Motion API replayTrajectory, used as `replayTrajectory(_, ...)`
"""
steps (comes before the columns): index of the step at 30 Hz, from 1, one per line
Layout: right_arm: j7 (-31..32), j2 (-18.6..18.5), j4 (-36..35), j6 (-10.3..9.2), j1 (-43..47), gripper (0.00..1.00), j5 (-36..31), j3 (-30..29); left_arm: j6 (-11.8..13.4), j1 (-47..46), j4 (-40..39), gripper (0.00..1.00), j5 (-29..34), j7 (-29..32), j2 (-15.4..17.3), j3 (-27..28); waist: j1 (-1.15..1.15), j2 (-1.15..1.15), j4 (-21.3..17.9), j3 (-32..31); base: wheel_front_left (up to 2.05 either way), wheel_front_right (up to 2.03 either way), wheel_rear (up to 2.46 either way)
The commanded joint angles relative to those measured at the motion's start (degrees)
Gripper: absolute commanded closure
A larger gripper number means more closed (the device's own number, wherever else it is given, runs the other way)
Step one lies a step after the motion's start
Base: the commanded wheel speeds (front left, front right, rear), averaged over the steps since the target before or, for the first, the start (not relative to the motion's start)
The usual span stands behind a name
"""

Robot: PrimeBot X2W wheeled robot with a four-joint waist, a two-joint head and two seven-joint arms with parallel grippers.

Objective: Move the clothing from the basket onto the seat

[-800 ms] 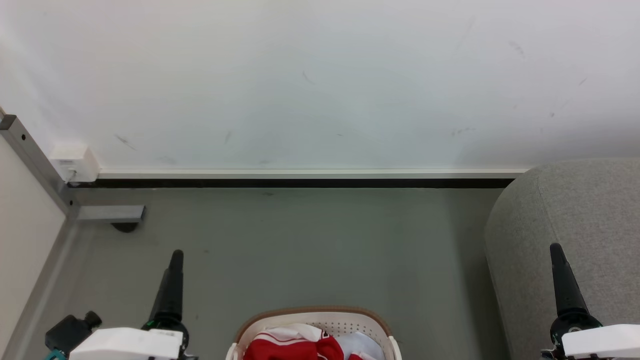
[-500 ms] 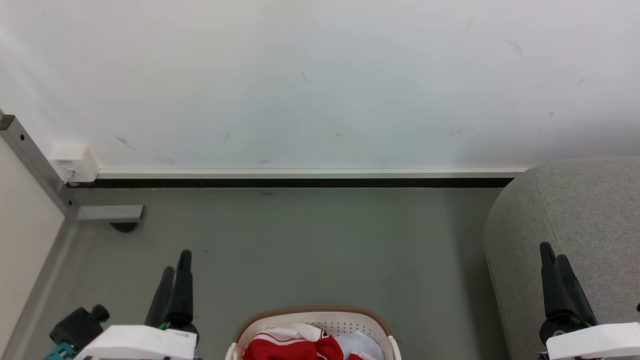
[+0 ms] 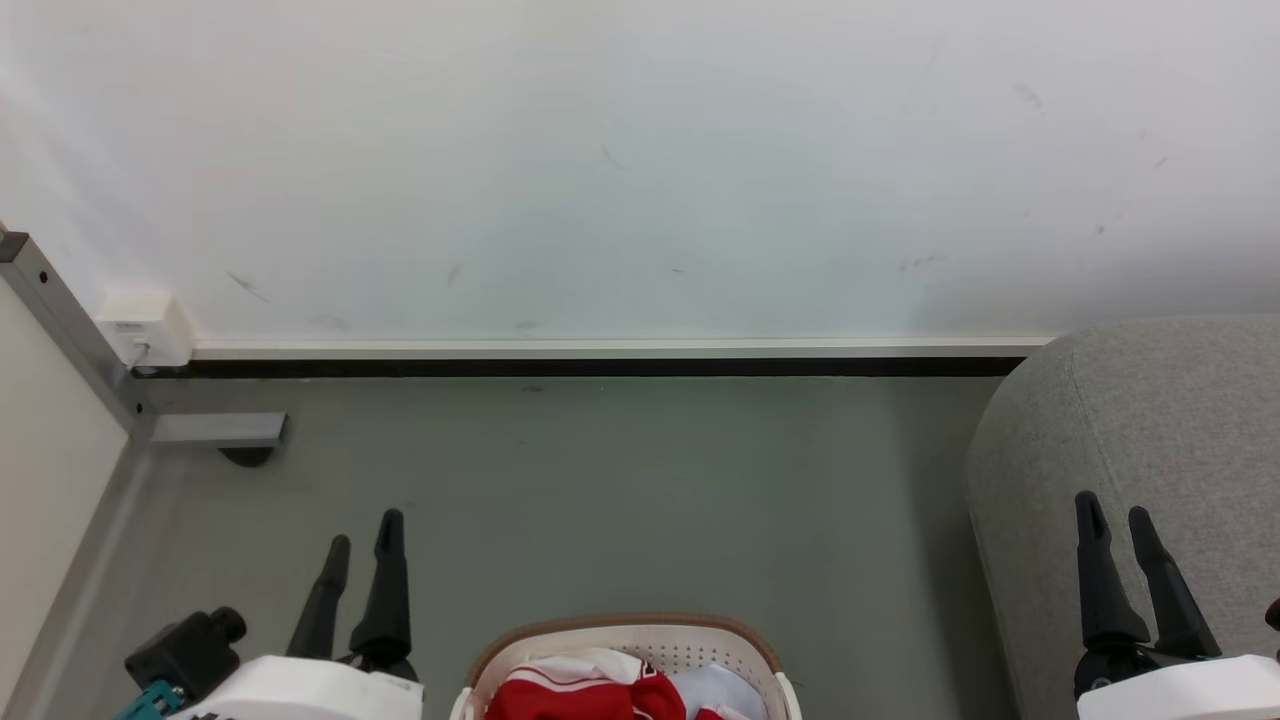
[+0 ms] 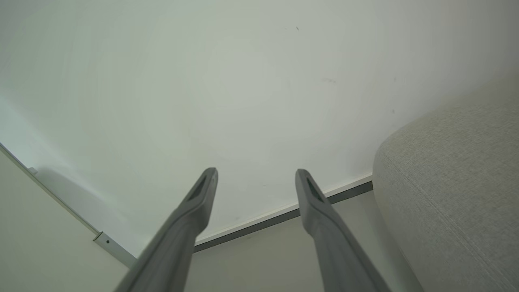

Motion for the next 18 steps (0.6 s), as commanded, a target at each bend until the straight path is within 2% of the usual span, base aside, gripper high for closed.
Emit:
replayTrajectory(1, -0.6, 0.1, -0.7, -0.05, 0.2, 0.0, -2.7, -0.4, 0.2, -0.1, -1.0, 0.0, 2.4, -0.9, 0.6, -0.1, 0.0, 0.0, 0.0, 0.0, 0.0, 0.0, 0.0)
replayTrajectory(18, -3.1, 0.2, 0.6, -0.07, 0.6, 0.0, -12.6, 1.4, 2.0, 0.5, -1.7, 0.0, 13.2, -3.4, 1.4, -2.0, 0.0, 0.0, -0.3, -0.2, 0.0, 0.0, 0.0)
